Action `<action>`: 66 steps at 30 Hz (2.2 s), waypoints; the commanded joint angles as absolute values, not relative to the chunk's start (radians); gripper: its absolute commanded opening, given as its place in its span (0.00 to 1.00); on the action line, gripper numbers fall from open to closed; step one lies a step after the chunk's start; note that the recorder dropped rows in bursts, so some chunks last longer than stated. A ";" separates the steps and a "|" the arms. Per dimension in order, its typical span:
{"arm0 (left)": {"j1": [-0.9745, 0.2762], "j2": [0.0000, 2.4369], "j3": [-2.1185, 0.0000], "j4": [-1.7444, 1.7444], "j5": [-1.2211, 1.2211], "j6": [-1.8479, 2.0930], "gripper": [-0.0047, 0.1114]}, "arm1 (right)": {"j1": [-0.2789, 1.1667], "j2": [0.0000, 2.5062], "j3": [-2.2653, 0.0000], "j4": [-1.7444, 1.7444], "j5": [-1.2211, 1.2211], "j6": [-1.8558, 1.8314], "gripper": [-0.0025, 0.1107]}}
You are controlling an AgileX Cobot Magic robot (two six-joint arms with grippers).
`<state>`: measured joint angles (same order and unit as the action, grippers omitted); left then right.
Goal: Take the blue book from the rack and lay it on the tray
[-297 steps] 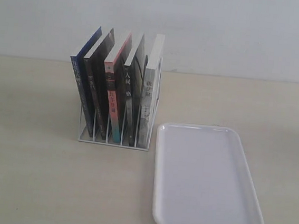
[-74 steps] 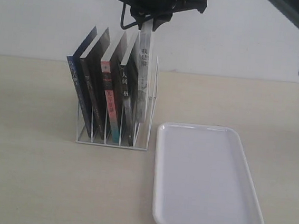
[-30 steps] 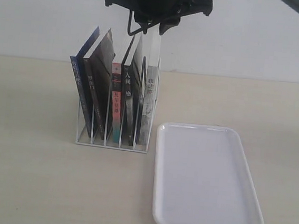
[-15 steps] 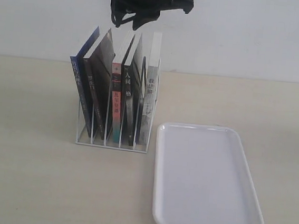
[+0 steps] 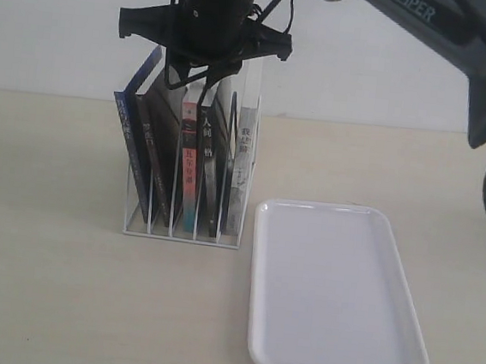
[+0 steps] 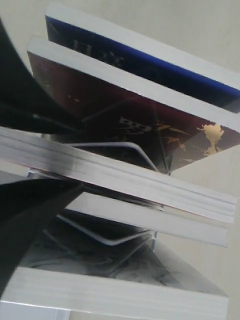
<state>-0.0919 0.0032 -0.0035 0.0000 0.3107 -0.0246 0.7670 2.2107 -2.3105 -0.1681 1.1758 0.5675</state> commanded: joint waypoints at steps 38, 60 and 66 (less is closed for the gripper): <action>-0.090 0.000 0.000 0.000 0.309 -0.031 0.08 | 0.767 2.175 -2.315 -0.211 1.103 0.625 0.28; -0.090 0.000 0.000 0.000 0.309 -0.031 0.08 | 0.767 2.233 -2.315 -0.226 1.154 0.628 0.28; -0.090 0.000 0.000 0.000 0.309 -0.031 0.08 | 0.767 2.233 -2.315 -0.286 1.203 0.628 0.28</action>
<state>-0.0919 0.0032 -0.0035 0.0000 0.3107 -0.0246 0.7685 2.2254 -2.3127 -0.2455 1.1552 0.6290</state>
